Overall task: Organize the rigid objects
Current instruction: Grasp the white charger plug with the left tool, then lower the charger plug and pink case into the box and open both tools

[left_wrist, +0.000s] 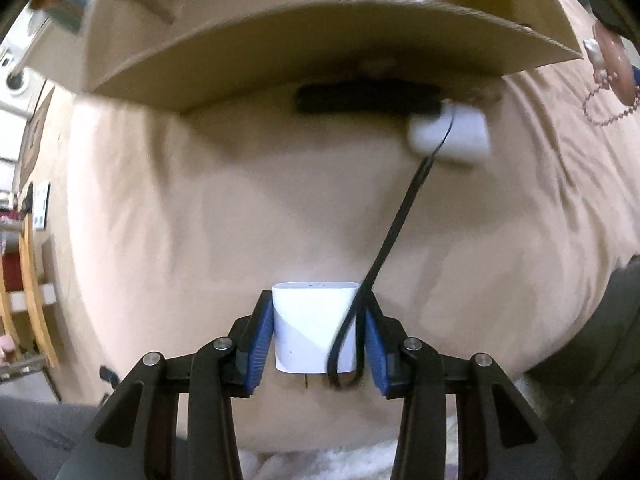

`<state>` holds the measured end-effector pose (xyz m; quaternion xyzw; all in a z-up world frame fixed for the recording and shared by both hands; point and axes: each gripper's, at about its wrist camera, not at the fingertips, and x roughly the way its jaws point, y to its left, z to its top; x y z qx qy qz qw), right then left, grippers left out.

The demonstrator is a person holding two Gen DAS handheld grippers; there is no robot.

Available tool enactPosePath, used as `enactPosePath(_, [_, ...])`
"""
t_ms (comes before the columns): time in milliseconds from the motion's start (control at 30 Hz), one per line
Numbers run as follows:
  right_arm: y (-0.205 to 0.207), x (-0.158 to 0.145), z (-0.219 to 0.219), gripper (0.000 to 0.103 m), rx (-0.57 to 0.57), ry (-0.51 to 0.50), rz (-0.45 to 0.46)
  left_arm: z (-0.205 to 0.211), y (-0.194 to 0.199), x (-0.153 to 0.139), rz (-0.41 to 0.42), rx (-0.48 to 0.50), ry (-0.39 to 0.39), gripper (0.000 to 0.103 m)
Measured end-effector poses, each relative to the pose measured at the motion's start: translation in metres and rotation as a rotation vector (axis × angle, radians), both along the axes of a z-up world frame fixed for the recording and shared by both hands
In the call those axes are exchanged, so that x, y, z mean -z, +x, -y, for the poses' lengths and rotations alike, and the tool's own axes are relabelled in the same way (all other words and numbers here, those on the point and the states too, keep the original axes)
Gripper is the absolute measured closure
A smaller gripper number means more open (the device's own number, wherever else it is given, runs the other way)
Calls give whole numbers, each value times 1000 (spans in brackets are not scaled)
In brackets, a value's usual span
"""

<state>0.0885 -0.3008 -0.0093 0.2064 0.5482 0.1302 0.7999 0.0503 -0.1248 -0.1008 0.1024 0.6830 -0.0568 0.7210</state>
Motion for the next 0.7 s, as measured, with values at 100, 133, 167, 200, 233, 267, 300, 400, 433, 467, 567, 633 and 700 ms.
enactPosePath(100, [-1,1,-3,50,-11,-16,0,-20,-10,-3,-12,-33,7,65])
enactPosePath(133, [-1,0,-4,50,-12,-21,1,-28,-12,-5,-11,-52,10,65])
enactPosePath(167, [-2,0,-4,50,-14,-27,1,-35,-14,-7,-7,-74,13,65])
enactPosePath(200, [-2,1,-4,50,-15,-31,1,-45,-15,-11,7,-105,13,65])
enactPosePath(233, [-3,1,-5,50,-16,-37,1,-50,-16,-13,17,-121,13,65])
enactPosePath(267, [-3,1,-6,50,-17,-43,2,-58,-15,-17,35,-152,11,65])
enactPosePath(300, [-4,1,-6,50,-18,-49,2,-68,-18,-21,49,-180,6,65])
enactPosePath(400, [-6,0,-9,50,-25,-68,9,-86,-14,-32,85,-255,-13,65])
enactPosePath(433, [-7,0,-10,50,-28,-75,10,-91,-13,-36,103,-276,-16,65])
enactPosePath(467, [-7,0,-11,50,-32,-81,10,-99,-10,-44,123,-293,-17,65])
enactPosePath(567, [-10,1,-14,50,-41,-100,12,-117,-5,-65,191,-364,-27,65])
enactPosePath(633, [-12,0,-15,50,-46,-106,17,-126,-1,-81,230,-407,-36,65])
enactPosePath(700, [-14,-1,-16,50,-49,-110,24,-135,4,-102,275,-436,-47,65])
